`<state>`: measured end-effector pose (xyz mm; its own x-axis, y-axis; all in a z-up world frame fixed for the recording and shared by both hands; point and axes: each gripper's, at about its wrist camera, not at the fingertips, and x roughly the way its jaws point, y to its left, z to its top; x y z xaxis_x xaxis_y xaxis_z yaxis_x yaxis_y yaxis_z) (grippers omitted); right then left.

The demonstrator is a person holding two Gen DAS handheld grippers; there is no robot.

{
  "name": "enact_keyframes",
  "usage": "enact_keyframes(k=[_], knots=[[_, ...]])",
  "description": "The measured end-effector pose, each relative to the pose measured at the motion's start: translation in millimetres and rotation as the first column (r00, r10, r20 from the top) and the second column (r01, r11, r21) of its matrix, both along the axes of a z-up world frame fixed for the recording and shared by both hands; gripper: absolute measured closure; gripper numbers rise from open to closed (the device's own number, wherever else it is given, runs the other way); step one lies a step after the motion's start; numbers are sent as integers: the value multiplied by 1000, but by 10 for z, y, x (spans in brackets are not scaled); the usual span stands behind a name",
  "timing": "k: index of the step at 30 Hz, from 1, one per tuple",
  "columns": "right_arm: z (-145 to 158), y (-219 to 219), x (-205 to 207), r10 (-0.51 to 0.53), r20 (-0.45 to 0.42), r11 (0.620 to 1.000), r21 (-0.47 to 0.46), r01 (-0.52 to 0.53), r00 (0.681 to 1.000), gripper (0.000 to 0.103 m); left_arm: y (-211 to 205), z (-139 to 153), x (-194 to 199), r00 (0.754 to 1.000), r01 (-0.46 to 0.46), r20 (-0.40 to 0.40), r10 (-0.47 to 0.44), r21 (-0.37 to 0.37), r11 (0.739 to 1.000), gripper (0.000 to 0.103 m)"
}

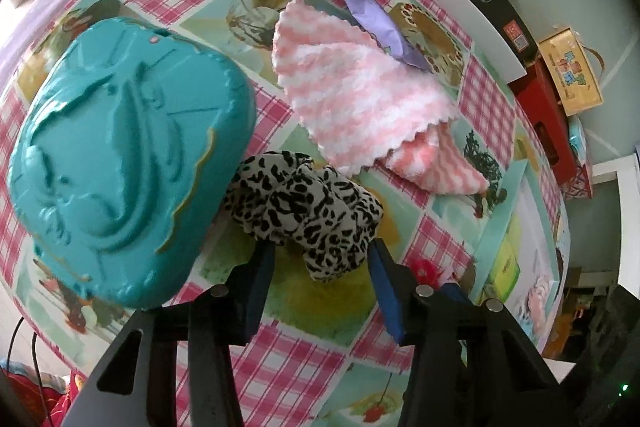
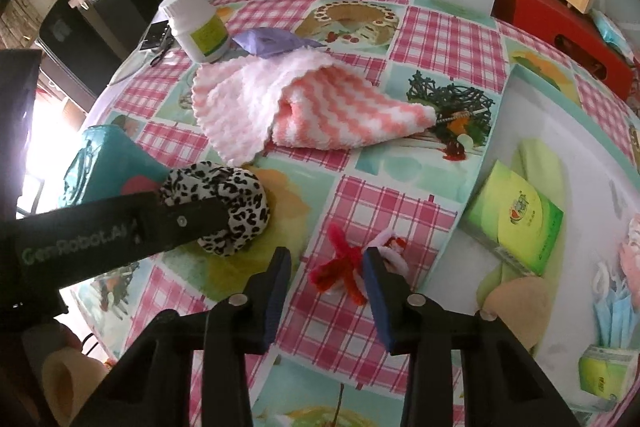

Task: Organize soft objects
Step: 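Close right gripper on the red bow while left gripper grasps the leopard scrunchie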

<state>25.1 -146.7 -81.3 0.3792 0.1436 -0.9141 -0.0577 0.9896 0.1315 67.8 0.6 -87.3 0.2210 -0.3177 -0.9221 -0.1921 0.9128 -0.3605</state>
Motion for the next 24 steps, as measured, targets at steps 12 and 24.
enact_keyframes(k=[12, 24], knots=[[-66, 81, 2, 47, 35, 993, -109, -43, 998, 67, -124, -110, 109, 998, 9, 58, -10, 17, 1000, 63], [-91, 154, -18, 53, 80, 983, -180, -38, 995, 73, -144, -135, 70, 989, 66, 129, -71, 39, 997, 83]])
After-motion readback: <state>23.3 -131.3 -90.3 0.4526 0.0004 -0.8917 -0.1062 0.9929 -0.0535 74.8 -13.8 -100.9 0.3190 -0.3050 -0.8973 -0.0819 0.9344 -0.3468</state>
